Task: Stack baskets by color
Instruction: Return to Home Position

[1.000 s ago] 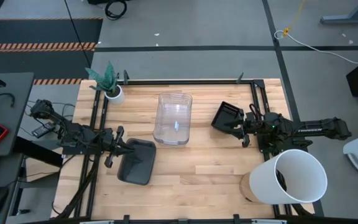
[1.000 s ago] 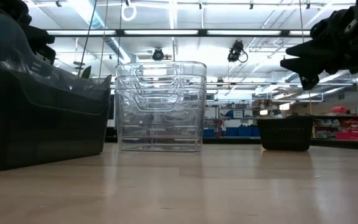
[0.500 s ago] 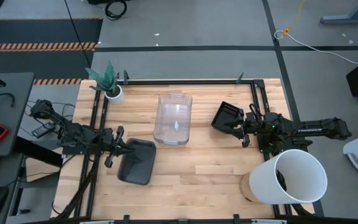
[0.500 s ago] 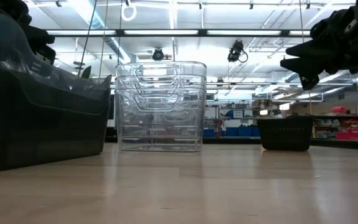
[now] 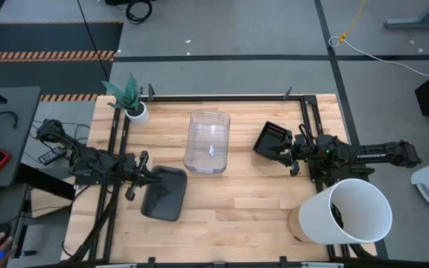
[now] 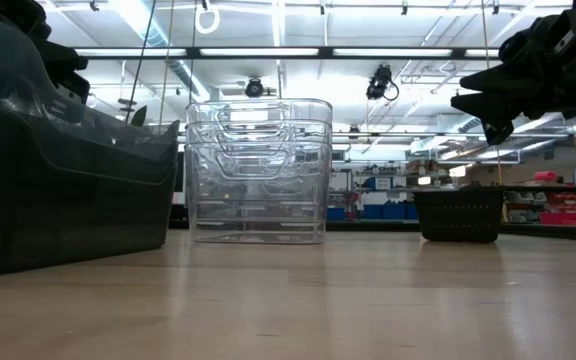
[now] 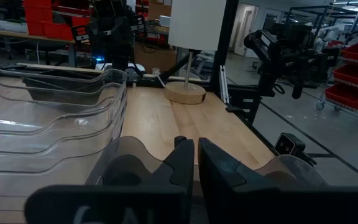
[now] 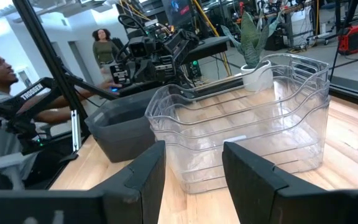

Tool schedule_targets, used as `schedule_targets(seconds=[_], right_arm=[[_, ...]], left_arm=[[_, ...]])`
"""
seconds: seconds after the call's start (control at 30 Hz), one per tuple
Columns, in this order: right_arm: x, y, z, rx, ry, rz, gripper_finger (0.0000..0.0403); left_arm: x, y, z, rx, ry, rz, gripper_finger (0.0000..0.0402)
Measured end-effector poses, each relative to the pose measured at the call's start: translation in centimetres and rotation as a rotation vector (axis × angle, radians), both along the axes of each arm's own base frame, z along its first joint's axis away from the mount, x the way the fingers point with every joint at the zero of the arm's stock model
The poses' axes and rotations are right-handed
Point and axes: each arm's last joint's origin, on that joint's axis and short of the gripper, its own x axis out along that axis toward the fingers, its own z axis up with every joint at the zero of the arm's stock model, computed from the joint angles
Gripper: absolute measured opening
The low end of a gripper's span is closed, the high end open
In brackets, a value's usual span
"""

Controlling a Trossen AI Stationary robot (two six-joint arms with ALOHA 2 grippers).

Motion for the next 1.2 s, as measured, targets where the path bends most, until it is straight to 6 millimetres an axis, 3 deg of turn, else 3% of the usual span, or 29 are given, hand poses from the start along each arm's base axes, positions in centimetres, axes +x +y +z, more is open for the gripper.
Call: schedule_targets(seconds=[1.2], right_arm=[[0.0, 0.0, 0.0, 0.0, 0.0, 0.0, 0.0164]], left_arm=[[0.0, 0.0, 0.0, 0.0, 0.0, 0.0, 0.0028]])
